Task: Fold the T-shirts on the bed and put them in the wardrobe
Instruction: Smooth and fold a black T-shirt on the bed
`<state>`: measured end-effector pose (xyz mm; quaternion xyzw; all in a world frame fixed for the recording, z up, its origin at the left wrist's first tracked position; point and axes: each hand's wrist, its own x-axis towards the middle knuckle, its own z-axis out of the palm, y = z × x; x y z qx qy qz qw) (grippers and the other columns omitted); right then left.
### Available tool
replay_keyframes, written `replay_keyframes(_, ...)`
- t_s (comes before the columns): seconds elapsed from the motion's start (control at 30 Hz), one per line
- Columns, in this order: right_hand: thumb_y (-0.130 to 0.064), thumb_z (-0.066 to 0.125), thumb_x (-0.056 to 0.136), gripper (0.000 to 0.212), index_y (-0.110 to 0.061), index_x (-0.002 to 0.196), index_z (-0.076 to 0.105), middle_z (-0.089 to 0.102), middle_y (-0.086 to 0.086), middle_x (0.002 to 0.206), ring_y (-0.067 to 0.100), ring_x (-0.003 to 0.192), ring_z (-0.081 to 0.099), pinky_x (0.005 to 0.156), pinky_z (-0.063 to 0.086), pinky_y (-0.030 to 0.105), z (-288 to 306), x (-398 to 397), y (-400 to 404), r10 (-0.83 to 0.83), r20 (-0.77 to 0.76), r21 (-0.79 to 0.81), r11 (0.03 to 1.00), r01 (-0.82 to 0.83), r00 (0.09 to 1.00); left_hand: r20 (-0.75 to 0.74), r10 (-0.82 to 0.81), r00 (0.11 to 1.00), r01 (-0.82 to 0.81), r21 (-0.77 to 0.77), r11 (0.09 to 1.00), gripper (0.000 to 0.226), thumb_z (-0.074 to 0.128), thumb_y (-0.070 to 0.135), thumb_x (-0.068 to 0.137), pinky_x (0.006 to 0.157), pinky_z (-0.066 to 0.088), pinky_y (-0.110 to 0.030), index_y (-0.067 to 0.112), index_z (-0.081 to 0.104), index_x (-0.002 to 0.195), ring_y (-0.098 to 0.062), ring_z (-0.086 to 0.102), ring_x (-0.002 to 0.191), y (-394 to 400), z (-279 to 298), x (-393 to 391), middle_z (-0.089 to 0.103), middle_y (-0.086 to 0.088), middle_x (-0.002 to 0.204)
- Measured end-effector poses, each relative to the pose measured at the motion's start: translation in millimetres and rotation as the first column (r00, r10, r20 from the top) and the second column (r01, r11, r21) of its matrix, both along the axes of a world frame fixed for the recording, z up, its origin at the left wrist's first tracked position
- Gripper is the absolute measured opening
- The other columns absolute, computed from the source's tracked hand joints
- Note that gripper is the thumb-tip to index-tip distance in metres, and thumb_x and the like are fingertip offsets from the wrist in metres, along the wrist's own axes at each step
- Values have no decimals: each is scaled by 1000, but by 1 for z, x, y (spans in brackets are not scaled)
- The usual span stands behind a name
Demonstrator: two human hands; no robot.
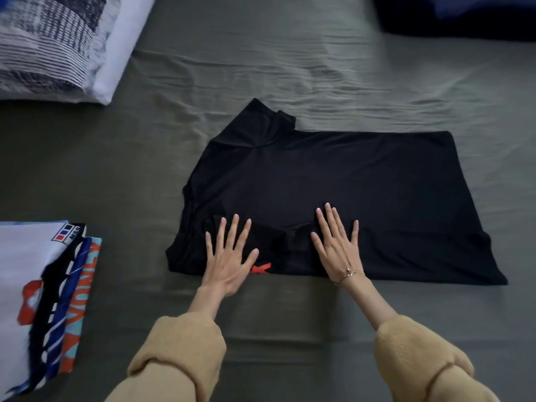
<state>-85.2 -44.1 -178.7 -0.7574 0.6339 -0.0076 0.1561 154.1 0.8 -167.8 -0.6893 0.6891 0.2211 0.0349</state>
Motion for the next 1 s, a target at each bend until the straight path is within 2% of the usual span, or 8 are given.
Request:
replay_keyframes(0.07,-47,7,91,68,-15,147,29,23,0,155,14,143,21,113,-3,51,3,-13,-2,-76,60,-100,992,82,995,18,58,998,-56,-72,996,78,-6,61,79,109,-20,-47,31,2,151,-21,-8,146,-4,6,-2,1,0,159)
replay_keyframes(0.13,-35,23,93,52,-10,122,57,57,10,125,27,118,54,110,18,59,5,-34,-6,-150,27,-269,951,152,988,75,79,994,-58,-245,968,68,8,51,89,114,0,-55,22,39,143,-28,33,133,-15,16,-8,44,-11,138)
replay_keyframes(0.2,-30,30,91,38,-11,100,62,60,9,96,30,92,60,107,23,56,6,-62,-14,-208,-28,-373,910,183,978,99,20,995,16,-355,935,56,19,44,93,111,19,-56,18,58,123,-27,51,111,-31,19,-17,58,-9,110)
replay_keyframes(0.33,-33,30,88,34,-11,82,55,54,8,81,31,83,54,103,18,49,6,-131,-23,-219,-157,-385,911,145,963,138,-209,968,241,-292,925,48,21,42,92,103,36,-46,15,61,97,-22,52,98,-48,14,-38,56,-3,97)
replay_keyframes(0.47,-37,31,91,40,-10,70,53,53,8,74,31,76,56,91,31,43,4,-174,-33,-109,-211,-409,912,13,971,252,-238,938,314,-329,890,37,27,32,92,66,50,-37,13,59,88,-24,55,82,-51,10,-36,57,-3,87)
replay_keyframes(0.57,-37,32,93,44,-12,62,50,51,5,63,29,63,58,60,43,38,6,-189,-45,-36,-170,-397,917,-35,985,264,-202,943,293,-373,880,31,29,28,93,59,47,-36,13,55,85,-24,55,74,-55,8,-36,56,-1,79)
replay_keyframes(0.67,-36,33,92,43,-13,59,48,49,2,58,24,57,59,36,36,29,8,-194,-56,2,-136,-389,919,-56,991,237,-156,959,243,-406,881,30,28,26,94,56,45,-35,13,53,85,-22,54,64,-57,6,-41,55,0,71)
replay_keyframes(1.0,-33,36,94,38,-11,66,49,50,4,64,24,60,53,46,38,31,3,-200,-78,36,-105,-472,878,-82,994,308,-46,950,184,-438,880,29,25,19,88,59,38,-39,11,51,82,-24,48,60,-71,6,-50,47,-2,68)
